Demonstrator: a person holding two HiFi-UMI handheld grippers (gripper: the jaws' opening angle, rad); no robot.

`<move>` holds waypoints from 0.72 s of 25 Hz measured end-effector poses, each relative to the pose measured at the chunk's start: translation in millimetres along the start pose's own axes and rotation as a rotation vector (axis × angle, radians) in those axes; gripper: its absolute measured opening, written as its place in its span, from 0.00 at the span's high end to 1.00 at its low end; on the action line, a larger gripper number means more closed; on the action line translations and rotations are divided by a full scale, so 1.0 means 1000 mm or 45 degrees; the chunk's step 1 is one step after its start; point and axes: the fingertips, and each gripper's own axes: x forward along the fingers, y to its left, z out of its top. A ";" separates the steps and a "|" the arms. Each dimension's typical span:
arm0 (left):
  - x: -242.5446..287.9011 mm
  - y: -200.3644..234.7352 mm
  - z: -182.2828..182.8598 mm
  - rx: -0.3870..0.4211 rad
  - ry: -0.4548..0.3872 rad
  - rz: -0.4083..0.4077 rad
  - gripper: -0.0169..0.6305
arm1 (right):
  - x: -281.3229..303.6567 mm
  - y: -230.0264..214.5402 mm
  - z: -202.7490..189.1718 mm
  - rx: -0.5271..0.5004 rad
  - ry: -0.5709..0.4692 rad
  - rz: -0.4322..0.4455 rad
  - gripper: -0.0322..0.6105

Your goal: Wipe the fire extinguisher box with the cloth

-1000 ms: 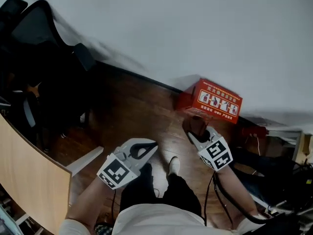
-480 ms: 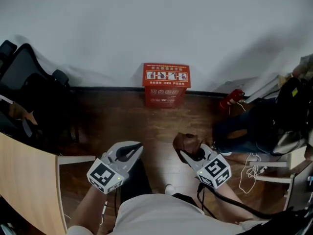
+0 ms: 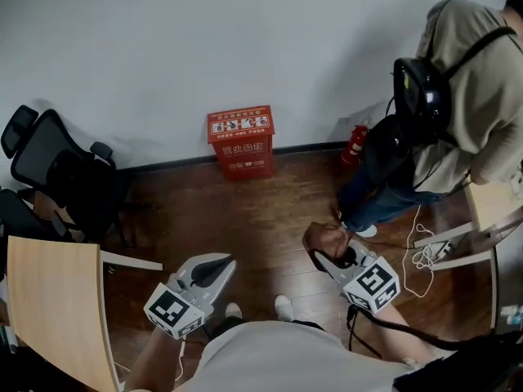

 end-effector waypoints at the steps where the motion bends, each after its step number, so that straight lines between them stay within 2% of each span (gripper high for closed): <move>1: -0.003 -0.004 0.002 0.014 -0.001 -0.005 0.97 | -0.007 0.004 0.000 -0.003 -0.015 -0.013 0.87; 7: -0.037 -0.026 0.011 0.051 -0.039 -0.040 0.97 | -0.022 0.047 0.001 -0.049 -0.052 -0.064 0.87; 18: -0.133 -0.007 -0.012 0.057 -0.051 0.017 0.97 | 0.028 0.136 0.045 -0.139 -0.089 -0.031 0.87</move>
